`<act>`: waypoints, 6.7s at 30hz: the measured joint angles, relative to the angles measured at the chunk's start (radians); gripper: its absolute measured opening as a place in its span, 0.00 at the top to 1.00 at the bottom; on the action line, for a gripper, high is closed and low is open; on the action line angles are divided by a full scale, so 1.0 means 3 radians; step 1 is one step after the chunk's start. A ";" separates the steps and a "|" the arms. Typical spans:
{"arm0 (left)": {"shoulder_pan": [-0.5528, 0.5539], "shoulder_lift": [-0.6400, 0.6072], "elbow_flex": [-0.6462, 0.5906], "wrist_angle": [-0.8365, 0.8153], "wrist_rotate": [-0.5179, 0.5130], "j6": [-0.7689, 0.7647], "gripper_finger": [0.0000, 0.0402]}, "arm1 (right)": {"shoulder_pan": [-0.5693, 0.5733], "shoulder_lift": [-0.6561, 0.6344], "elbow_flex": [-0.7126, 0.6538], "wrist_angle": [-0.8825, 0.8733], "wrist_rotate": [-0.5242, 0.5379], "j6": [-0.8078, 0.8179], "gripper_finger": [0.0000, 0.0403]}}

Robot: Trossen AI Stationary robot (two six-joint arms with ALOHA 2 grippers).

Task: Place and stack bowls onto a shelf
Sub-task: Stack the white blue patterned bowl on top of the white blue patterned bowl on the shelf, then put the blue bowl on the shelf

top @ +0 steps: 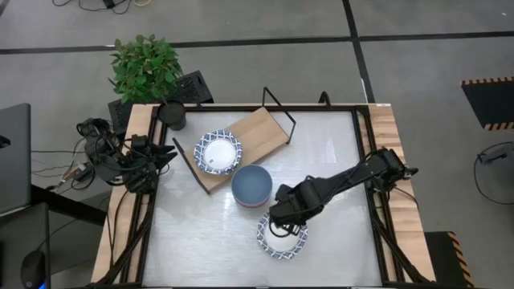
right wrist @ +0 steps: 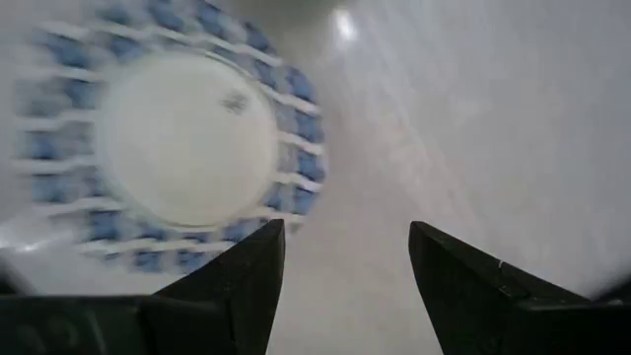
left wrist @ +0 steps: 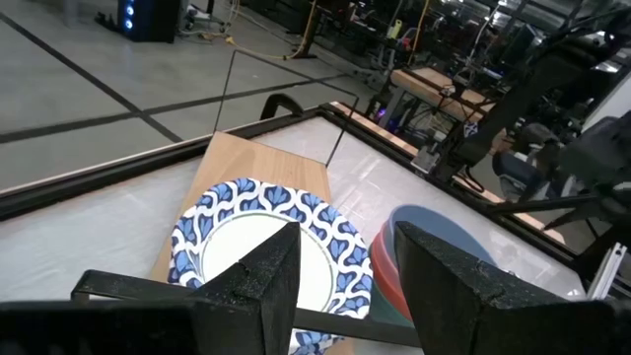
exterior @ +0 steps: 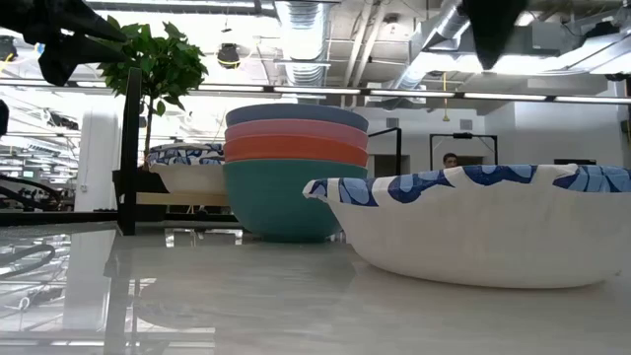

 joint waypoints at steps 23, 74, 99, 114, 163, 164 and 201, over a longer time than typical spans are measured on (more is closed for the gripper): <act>-0.0001 0.0000 0.0000 -0.0013 0.0055 -0.0057 0.62 | -0.0059 -0.0240 -0.2098 0.2463 -0.0571 0.0244 0.39; -0.0001 0.0001 0.0000 -0.0023 -0.0113 -0.0080 0.62 | -0.1978 -0.1548 -0.1970 0.4931 -0.0407 -0.1210 0.95; -0.0001 0.0001 0.0000 -0.0023 -0.0034 -0.0140 0.62 | -0.2297 0.0272 -0.0722 0.4790 -0.1394 -0.0867 0.95; -0.0001 0.0001 0.0000 -0.0022 -0.0039 -0.0151 0.62 | -0.2327 0.0407 -0.0703 0.4597 -0.1183 -0.0937 0.95; -0.0001 0.0000 0.0000 -0.0020 -0.0064 -0.0175 0.62 | -0.2400 0.0360 -0.0506 0.3976 -0.1155 -0.1204 0.42; -0.0001 0.0001 0.0000 -0.0020 -0.0064 -0.0175 0.62 | -0.2393 0.0359 -0.0450 0.3899 -0.1065 -0.1254 0.42; -0.0001 0.0000 0.0000 -0.0072 0.0026 -0.0224 0.62 | -0.1181 -0.0265 -0.0186 0.1531 0.0350 -0.1671 0.51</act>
